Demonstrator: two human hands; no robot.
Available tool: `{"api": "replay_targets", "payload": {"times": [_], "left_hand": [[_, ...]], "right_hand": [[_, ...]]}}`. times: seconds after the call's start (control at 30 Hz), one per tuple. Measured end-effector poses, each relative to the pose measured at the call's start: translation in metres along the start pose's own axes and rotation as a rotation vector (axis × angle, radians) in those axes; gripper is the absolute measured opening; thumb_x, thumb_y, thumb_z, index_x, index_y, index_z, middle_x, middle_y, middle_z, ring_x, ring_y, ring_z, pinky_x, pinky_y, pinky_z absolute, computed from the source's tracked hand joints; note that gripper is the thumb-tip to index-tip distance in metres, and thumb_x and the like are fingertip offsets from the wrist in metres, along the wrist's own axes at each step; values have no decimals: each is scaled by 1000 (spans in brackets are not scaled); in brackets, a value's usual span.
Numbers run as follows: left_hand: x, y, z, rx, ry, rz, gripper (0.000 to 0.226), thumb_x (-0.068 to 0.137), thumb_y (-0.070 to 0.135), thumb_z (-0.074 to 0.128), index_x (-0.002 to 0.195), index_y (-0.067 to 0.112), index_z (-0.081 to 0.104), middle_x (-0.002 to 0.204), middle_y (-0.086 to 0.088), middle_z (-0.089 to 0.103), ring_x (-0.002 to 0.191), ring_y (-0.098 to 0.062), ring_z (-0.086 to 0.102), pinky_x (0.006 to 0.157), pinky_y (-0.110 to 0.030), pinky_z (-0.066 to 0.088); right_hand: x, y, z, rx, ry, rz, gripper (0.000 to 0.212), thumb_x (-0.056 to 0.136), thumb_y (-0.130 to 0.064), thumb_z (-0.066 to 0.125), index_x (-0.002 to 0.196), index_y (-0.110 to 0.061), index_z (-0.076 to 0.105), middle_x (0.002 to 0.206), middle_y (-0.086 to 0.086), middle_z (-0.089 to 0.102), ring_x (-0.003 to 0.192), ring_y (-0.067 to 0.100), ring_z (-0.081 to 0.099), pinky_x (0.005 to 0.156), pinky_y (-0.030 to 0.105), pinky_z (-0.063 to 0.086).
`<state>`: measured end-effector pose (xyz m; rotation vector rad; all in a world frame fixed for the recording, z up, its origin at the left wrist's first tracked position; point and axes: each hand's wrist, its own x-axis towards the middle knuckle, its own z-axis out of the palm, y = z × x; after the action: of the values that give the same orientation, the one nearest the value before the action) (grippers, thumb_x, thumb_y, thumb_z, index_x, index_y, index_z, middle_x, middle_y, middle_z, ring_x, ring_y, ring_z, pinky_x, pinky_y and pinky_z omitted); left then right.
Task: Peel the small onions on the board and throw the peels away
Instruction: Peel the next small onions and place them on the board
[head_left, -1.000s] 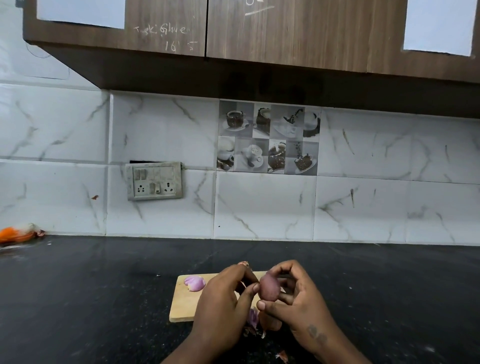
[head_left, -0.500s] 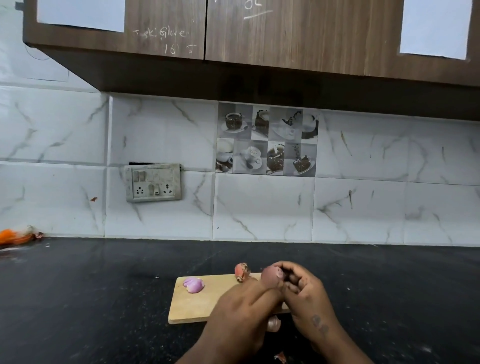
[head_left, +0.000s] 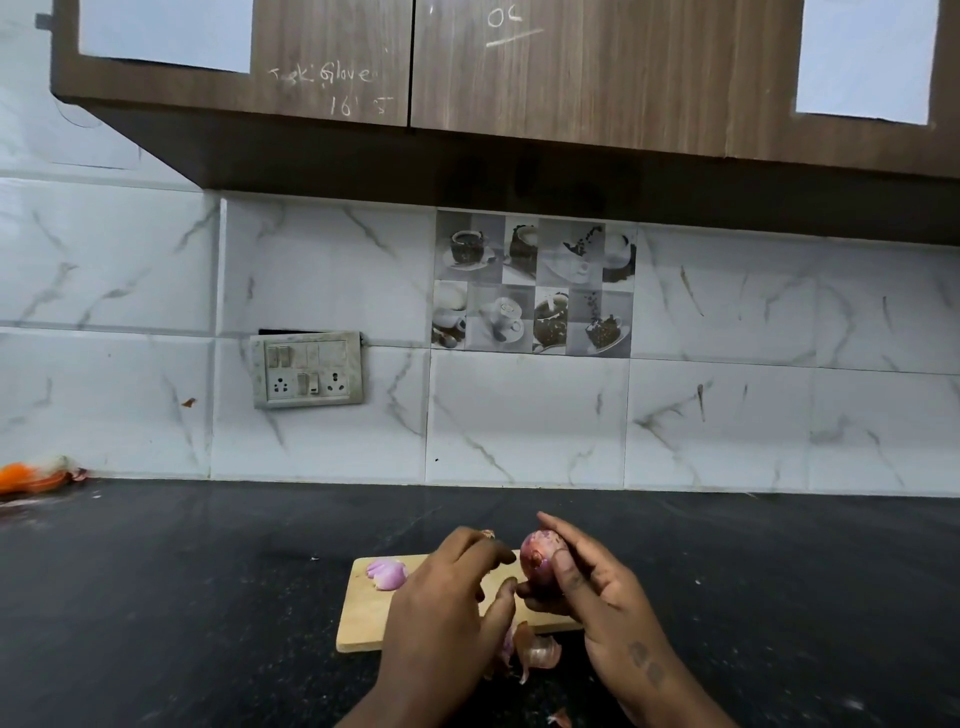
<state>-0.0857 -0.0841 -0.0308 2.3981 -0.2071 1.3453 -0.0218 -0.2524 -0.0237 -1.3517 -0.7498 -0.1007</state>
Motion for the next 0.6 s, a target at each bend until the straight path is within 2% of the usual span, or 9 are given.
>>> {"api": "replay_targets", "payload": {"times": [0.17,0.27,0.33,0.4,0.5,0.6], "left_hand": [[2,3,-4,-109,31,34,21,95,35,69,113,46,64,102,26,59,79,6,59,62,-13,47],[2,1,-2,-168,32,47,29,94,26,72,116,45,68,104,24,61,83,6,60,64,-10,46],[3,-1,0,-233,57,39,26,93,21,74,111,40,72,101,22,65,87,1,64,68,-10,46],[4,-5,1,-287,80,36,23,91,16,76,104,35,75,96,21,68,89,-2,67,68,-14,49],[4,-8,2,-323,106,21,19,88,16,79,96,33,76,89,20,70,85,-4,68,62,-22,53],[4,-10,2,-302,123,36,13,86,21,81,93,32,77,85,19,70,79,-4,68,61,-24,55]], "right_hand": [[-1,-2,2,-2,-19,17,32,94,-30,54,123,-19,62,101,12,77,78,30,74,72,35,61],[-2,-3,2,-8,-41,37,32,93,-34,57,120,-26,69,97,14,77,75,23,70,69,34,59],[-2,-3,1,-44,-55,44,31,92,-34,66,123,-32,69,100,10,78,78,18,70,71,32,59],[-2,-1,1,-66,-81,44,40,88,-29,77,126,-29,66,107,6,78,85,16,72,74,34,59],[-2,-1,1,-86,-71,35,43,78,-25,80,118,-18,66,107,5,78,86,13,71,76,33,57],[-3,-2,0,-114,-55,1,36,78,-27,80,113,-21,72,105,4,78,84,12,71,76,30,57]]}}
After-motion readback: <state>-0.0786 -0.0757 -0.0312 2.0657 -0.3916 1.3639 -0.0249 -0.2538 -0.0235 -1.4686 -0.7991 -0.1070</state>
